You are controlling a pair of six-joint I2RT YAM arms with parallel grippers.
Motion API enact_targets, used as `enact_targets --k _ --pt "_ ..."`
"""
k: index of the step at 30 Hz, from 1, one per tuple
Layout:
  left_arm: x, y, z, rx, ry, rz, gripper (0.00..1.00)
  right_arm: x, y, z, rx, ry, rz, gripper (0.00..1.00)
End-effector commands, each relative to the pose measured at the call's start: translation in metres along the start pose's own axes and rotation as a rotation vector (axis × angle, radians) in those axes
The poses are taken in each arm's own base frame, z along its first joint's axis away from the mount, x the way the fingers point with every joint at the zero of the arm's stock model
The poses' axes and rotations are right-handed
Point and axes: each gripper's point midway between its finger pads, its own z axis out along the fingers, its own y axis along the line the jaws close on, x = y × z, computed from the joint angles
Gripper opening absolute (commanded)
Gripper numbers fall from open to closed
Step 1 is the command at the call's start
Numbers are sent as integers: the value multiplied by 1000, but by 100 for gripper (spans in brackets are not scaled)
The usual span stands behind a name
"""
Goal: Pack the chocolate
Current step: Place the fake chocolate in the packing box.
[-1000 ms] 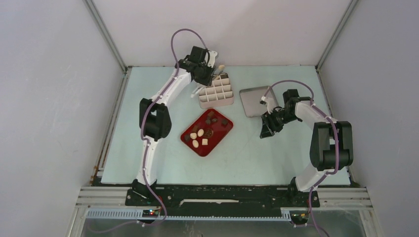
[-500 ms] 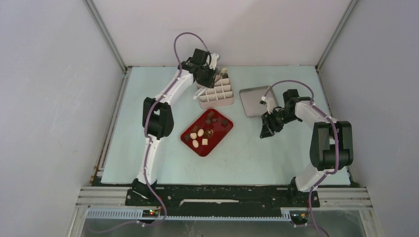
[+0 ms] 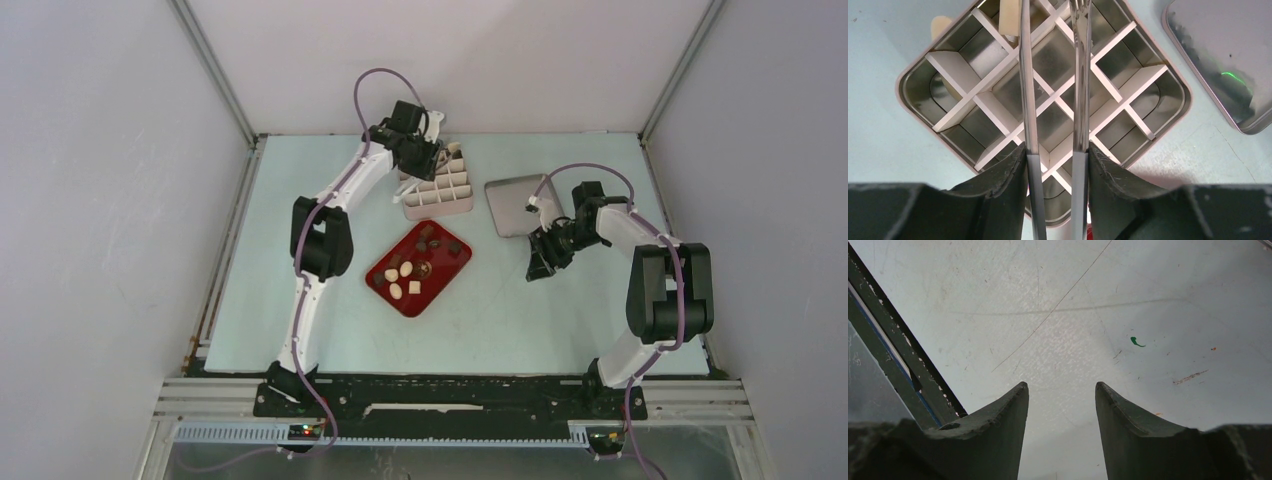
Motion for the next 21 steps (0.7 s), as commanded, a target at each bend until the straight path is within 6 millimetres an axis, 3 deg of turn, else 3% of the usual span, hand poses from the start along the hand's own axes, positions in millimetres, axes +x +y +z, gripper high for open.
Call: enact_targets --k 1,12,21 --pt "-46 -9 -25 8 -133 11 47 -13 -3 -6 15 -24 -38 55" --pt "-52 -16 -34 14 -147 27 48 -13 -3 -6 14 -22 -36 55" --pt "-78 -10 -86 -55 -242 97 44 -12 -3 -6 11 -21 -36 55"
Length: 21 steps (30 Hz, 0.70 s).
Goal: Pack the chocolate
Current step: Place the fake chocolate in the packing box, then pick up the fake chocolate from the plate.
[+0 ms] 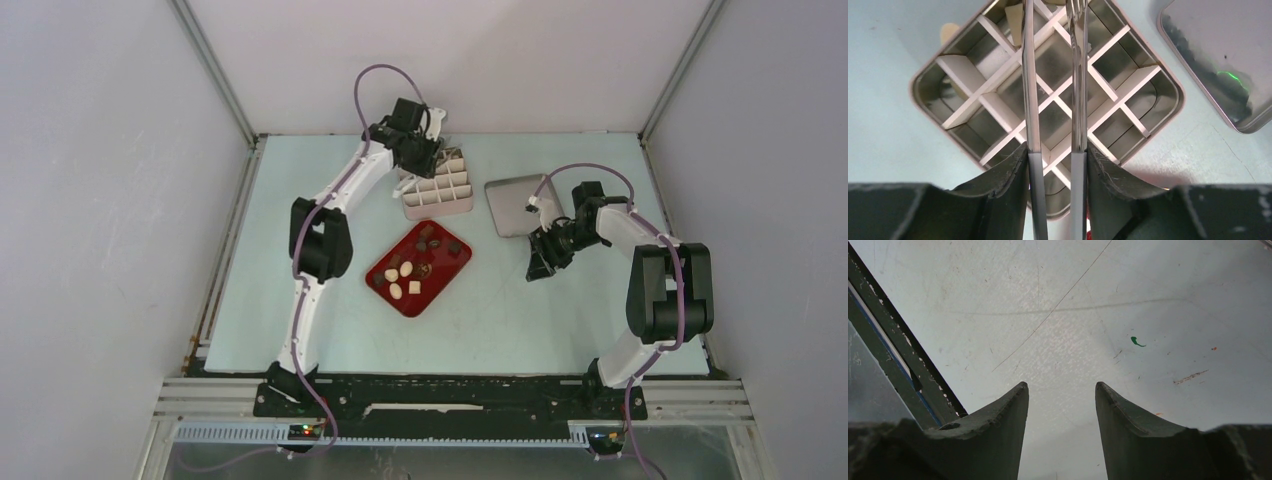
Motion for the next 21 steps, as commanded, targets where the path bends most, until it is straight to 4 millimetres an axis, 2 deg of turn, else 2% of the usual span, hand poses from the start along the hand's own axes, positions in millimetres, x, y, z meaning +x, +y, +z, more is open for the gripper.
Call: enact_targets --k 1,6,9,11,16,21 --pt "-77 -3 -88 -53 -246 82 43 -13 -3 -6 12 -23 -37 55" --pt "-83 -1 -132 -88 -305 110 43 -13 -1 -6 2 -17 -37 55" --pt "-70 -5 -149 -77 -284 118 42 -13 1 -4 -11 -5 -33 55" --pt "-53 -9 -158 -61 -247 128 40 -12 3 -3 -16 -1 -38 55" --pt "13 -13 -172 -45 -125 150 37 -15 7 -4 -21 -4 -53 55" --pt "70 -25 -204 2 -53 210 34 -16 8 -5 -19 -3 -63 55"
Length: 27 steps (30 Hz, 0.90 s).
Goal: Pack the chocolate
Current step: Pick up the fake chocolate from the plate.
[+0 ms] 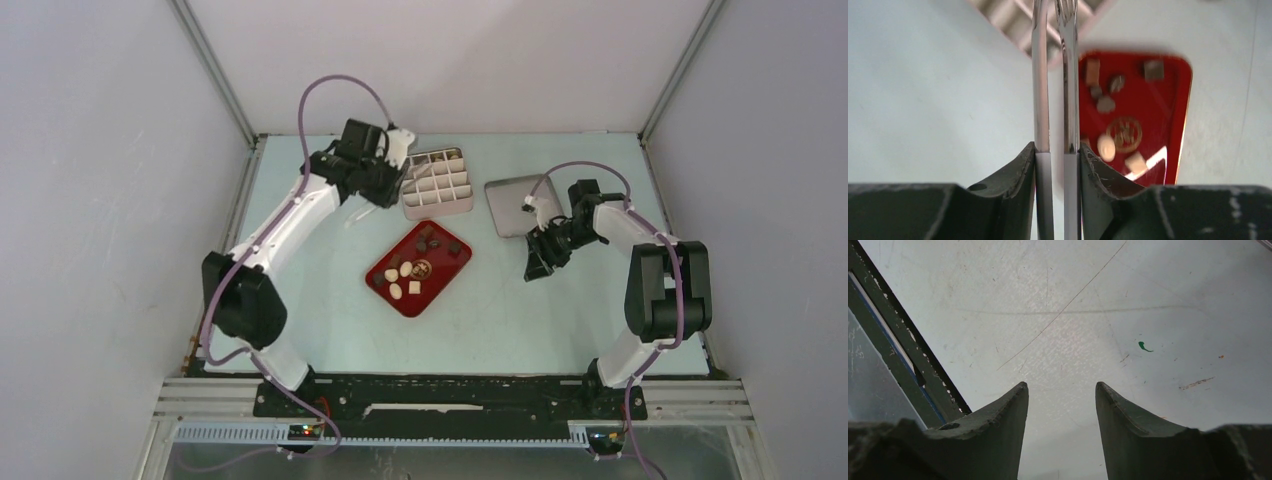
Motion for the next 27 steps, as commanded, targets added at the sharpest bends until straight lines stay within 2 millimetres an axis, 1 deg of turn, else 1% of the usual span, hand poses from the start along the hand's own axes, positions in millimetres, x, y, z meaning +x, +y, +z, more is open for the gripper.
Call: enact_targets --k 1,2,3,6,7,9,13,15,17,20,23,27 --pt "35 -15 -43 56 24 96 34 -13 3 -5 -2 -21 -45 55" --pt "48 -19 -50 74 61 112 34 -13 3 -5 -2 -19 -47 55" --pt "66 -23 -57 97 122 123 34 -13 3 -5 -3 -17 -48 55" --pt "102 -28 -75 136 249 174 35 -13 5 -3 -3 -7 -58 55" --pt "113 -33 -81 166 280 195 35 -12 5 -2 -3 -1 -62 55" --pt "132 -43 -90 226 316 223 35 -11 7 0 1 14 -74 55" --pt "157 -52 -98 273 373 268 37 -9 7 5 14 47 -94 55" --pt "165 -52 -98 267 400 306 39 -8 7 8 21 63 -104 55" --pt "170 -53 -96 258 412 362 41 -7 9 10 22 75 -112 55" --pt "173 -61 -94 290 423 437 42 -6 9 11 25 82 -118 55" --pt "172 -68 -90 305 435 493 44 -7 9 10 29 82 -119 55" --pt "165 -67 -83 302 445 511 45 -7 9 9 32 82 -118 55"
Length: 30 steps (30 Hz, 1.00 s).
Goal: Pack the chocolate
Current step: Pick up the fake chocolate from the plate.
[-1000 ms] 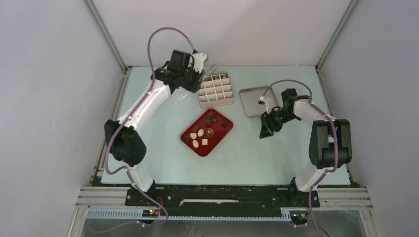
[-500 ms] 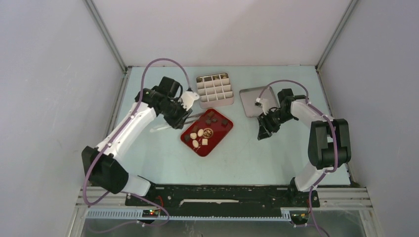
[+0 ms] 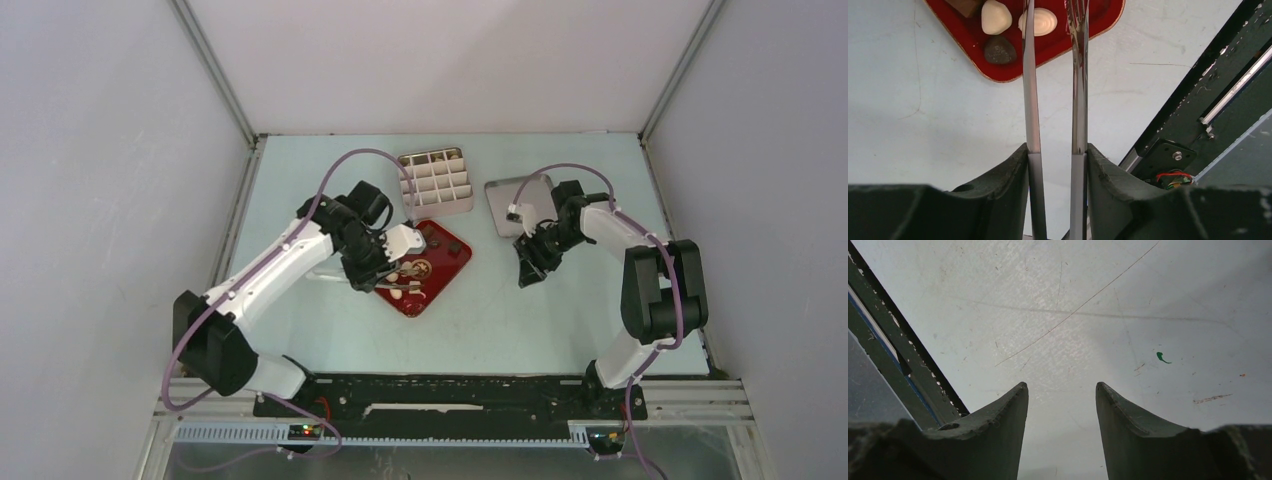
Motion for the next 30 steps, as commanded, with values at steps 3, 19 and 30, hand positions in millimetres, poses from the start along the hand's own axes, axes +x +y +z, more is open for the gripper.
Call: enact_targets --k 3,19,30 --pt "-11 10 0 -7 11 68 46 -10 -5 -5 23 -10 -31 55" --pt "-12 10 17 80 91 76 48 -8 -5 -5 23 -4 -29 55" --pt "-15 18 20 168 147 4 45 -8 -5 -6 21 -3 -29 55"
